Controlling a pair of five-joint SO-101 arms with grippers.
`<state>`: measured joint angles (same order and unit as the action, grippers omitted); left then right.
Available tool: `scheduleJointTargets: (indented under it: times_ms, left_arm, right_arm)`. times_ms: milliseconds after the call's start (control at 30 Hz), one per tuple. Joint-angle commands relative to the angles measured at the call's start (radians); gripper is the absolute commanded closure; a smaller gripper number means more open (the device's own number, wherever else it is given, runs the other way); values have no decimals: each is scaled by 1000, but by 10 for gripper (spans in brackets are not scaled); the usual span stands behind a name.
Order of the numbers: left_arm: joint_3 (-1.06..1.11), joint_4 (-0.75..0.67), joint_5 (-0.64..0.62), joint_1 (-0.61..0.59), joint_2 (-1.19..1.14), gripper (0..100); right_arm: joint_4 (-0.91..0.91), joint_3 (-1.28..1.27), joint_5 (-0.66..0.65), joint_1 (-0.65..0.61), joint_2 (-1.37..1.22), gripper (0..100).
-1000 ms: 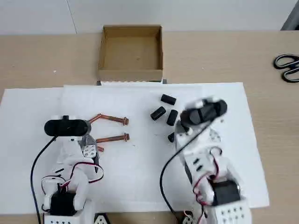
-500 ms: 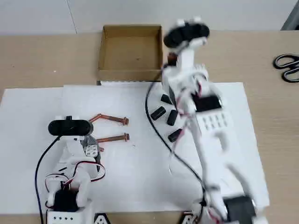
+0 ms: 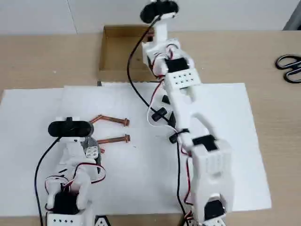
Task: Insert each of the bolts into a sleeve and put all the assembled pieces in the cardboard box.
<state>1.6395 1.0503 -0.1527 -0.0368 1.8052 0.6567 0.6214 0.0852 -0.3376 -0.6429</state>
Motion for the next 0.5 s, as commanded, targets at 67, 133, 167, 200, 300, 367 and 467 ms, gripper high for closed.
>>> scheduleJointTargets:
  times_ms: [67, 133, 167, 200, 300, 367, 467]
  left_arm:
    - [-2, -28, 3, -2, 11, 994]
    - [-2, -26, 3, -2, 11, 994]
    - [-2, -26, 3, -2, 11, 994]
    - [-2, -25, 3, -2, 11, 994]
    - [-2, -25, 3, -2, 11, 994]
    - [-2, -25, 2, -2, 11, 994]
    - [-2, -25, 2, -2, 11, 994]
  right_arm:
    - [-19, 308, -61, -13, -200, 990]
    - [-19, 370, -112, -15, -266, 979]
    - [-13, 396, -126, -15, -291, 957]
    - [10, 425, -133, -15, -311, 922]
    - [128, 497, -135, -22, -344, 819]
    - [202, 543, -132, -24, -352, 809]
    - [263, 618, -132, -24, -352, 832]
